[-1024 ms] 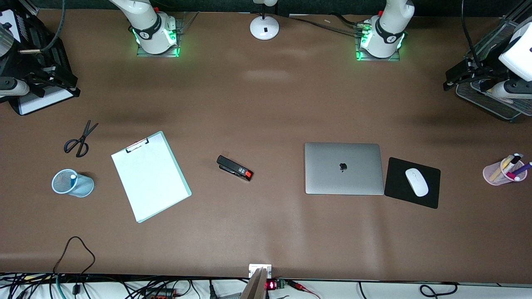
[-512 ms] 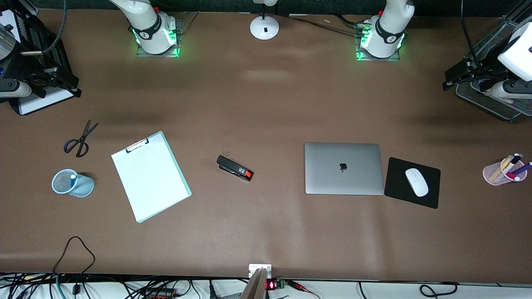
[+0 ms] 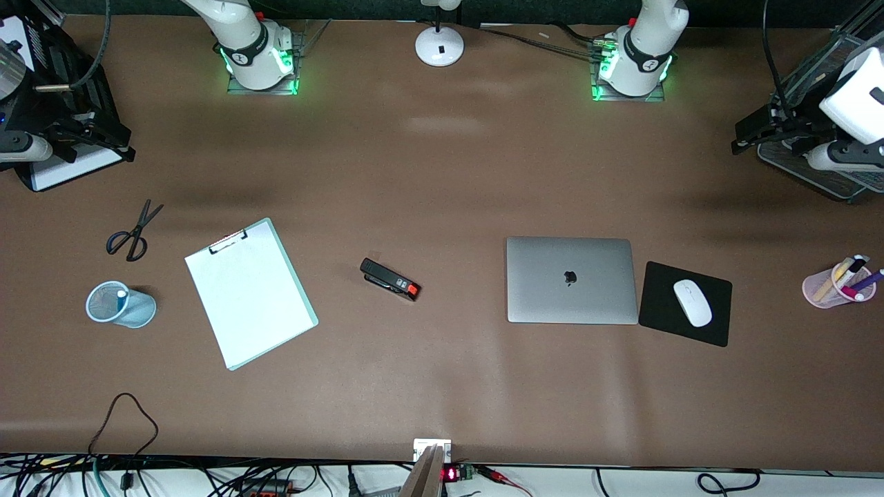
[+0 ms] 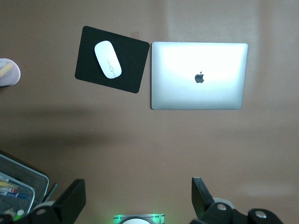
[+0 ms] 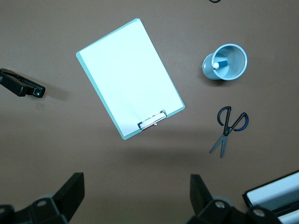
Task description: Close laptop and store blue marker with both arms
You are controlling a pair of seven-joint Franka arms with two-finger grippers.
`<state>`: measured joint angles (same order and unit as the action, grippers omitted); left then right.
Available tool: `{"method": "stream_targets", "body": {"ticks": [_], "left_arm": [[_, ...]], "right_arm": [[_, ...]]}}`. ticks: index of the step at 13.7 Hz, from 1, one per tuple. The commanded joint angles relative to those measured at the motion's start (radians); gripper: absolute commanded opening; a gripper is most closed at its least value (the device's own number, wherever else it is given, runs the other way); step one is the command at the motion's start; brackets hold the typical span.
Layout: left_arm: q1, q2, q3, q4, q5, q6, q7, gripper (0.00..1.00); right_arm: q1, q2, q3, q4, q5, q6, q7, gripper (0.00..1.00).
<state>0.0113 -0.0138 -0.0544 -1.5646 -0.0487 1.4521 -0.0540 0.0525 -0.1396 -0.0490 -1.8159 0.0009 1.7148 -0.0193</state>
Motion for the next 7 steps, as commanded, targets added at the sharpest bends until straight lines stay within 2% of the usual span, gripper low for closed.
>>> {"method": "stream_targets", "body": {"ticks": [1, 7], "left_arm": [[-0.004, 0.008, 0.004, 0.038, -0.014, -0.007, 0.014, 1.0], [0.001, -0.005, 0.001, 0.043, -0.016, -0.018, 0.008, 1.0]], "right_arm": [[-0.002, 0.009, 0.001, 0.029, 0.008, -0.021, -0.013, 1.0], [0.0, 0.009, 0.001, 0.03, 0.007, -0.021, -0.011, 1.0]]}}
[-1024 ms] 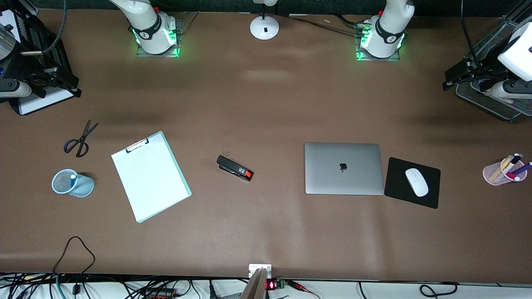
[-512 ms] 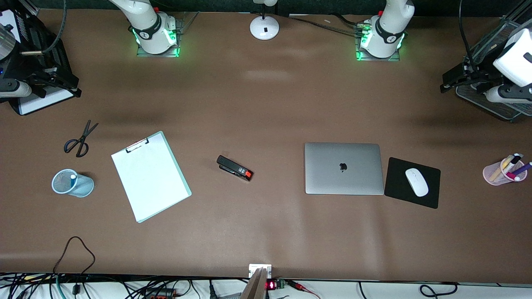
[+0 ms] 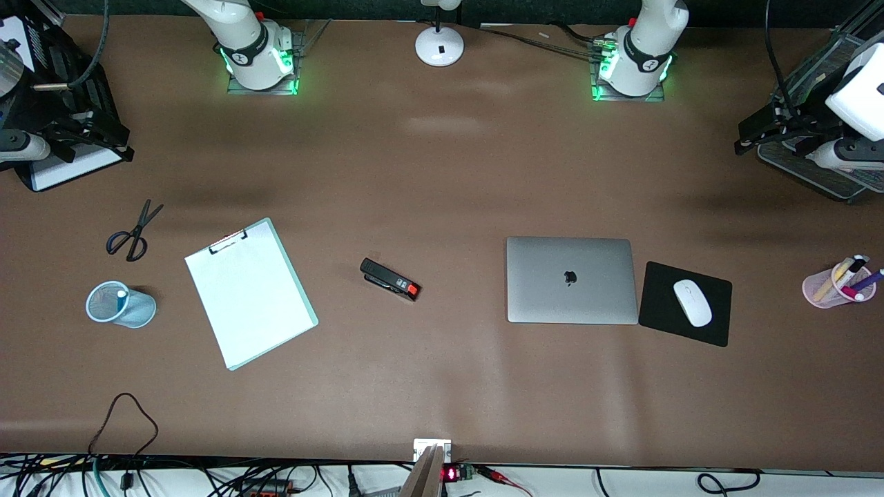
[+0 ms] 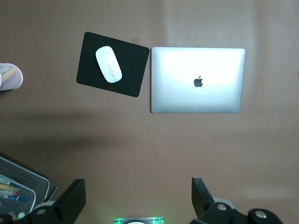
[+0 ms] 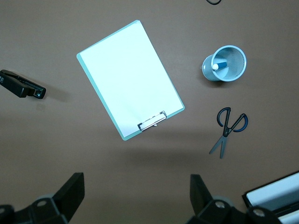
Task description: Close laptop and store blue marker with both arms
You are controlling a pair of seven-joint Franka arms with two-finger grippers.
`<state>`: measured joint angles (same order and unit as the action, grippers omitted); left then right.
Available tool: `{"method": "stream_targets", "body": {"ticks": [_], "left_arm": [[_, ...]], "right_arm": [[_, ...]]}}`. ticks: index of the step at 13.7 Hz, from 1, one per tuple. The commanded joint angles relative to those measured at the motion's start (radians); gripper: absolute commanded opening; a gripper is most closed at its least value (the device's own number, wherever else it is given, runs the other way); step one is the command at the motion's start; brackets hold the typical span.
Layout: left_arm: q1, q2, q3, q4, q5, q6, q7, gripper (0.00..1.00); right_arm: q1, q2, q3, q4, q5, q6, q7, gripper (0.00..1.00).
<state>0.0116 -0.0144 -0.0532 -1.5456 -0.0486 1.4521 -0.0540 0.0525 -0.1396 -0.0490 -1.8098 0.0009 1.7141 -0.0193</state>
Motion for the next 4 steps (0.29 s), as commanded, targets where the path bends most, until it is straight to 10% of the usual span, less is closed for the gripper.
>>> {"method": "stream_targets", "body": {"ticks": [1, 4], "left_arm": [[0.001, -0.004, -0.002, 0.024, -0.014, -0.022, 0.006, 1.0], [-0.002, -0.002, -0.002, 0.036, -0.01, -0.05, 0.0, 1.0]], "right_arm": [[0.0, 0.009, 0.001, 0.024, 0.007, -0.021, -0.013, 1.0], [0.0, 0.011, 0.001, 0.024, 0.007, -0.021, -0.011, 1.0]]}}
